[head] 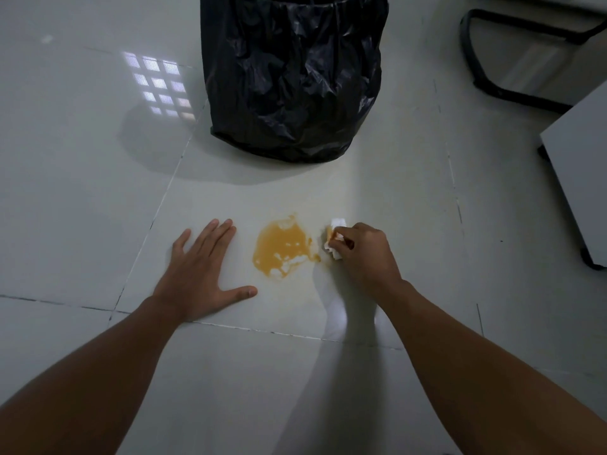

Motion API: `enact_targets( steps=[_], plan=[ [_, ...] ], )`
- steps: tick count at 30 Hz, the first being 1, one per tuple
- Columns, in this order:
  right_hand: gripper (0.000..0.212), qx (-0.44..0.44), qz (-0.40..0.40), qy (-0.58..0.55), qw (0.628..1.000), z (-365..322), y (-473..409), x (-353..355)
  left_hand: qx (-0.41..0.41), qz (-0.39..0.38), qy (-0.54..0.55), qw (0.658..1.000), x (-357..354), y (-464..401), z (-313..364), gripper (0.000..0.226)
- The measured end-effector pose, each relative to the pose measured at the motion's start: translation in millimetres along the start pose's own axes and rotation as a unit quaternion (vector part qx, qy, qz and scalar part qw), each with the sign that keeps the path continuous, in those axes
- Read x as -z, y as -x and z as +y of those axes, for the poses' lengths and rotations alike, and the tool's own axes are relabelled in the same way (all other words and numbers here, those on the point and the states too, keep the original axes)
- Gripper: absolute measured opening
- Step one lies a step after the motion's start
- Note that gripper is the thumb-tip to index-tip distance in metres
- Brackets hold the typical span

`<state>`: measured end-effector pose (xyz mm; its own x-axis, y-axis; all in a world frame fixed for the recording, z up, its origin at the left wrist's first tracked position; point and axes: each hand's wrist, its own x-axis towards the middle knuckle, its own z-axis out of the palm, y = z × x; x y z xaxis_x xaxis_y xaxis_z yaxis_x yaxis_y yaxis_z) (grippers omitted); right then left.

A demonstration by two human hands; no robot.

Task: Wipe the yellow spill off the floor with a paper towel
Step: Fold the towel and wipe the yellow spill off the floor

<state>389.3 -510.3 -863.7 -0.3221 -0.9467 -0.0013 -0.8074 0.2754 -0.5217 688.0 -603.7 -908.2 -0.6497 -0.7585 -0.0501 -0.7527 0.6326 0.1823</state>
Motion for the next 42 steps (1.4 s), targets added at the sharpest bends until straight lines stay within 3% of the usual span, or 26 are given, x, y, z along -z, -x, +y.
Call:
enact_targets(
  steps=[9, 15, 23, 27, 30, 32, 38, 42],
  plan=[
    [0.022, 0.0, -0.031, -0.002, 1.0, 1.3, -1.6, -11.1, -0.001, 0.005, 0.001, 1.0, 0.7, 0.5, 0.3, 0.118],
    [0.022, 0.068, -0.075, 0.021, 0.995, 2.2, 14.4, -14.6, 0.003, 0.003, 0.001, 1.0, 0.8, 0.6, 1.3, 0.118],
    [0.019, -0.015, -0.006, -0.008, 1.0, 31.1, 8.8, 2.4, 0.002, 0.001, 0.008, 1.0, 1.9, 0.3, 1.8, 0.117],
    [0.012, 0.07, 0.007, 0.002, 0.998, 19.3, 37.8, -3.6, 0.002, 0.0, 0.01, 1.0, 3.3, 0.9, 1.3, 0.119],
    [0.013, 0.173, -0.034, 0.013, 0.984, 5.3, 42.0, -17.2, 0.001, 0.003, 0.01, 1.0, 2.3, -0.4, 1.9, 0.121],
    [0.015, 0.189, -0.056, 0.02, 0.98, 0.4, 32.2, -24.5, 0.002, 0.002, 0.003, 1.0, 1.4, 0.0, 0.5, 0.122],
    [0.015, 0.074, -0.039, 0.038, 0.996, -3.6, -30.7, -18.9, 0.003, 0.0, -0.002, 1.0, 1.9, -0.1, 1.1, 0.123],
    [0.01, 0.094, -0.069, 0.074, 0.99, -19.6, -65.7, -26.0, 0.009, -0.008, -0.001, 1.0, 4.4, -0.4, 1.9, 0.123]
  ],
)
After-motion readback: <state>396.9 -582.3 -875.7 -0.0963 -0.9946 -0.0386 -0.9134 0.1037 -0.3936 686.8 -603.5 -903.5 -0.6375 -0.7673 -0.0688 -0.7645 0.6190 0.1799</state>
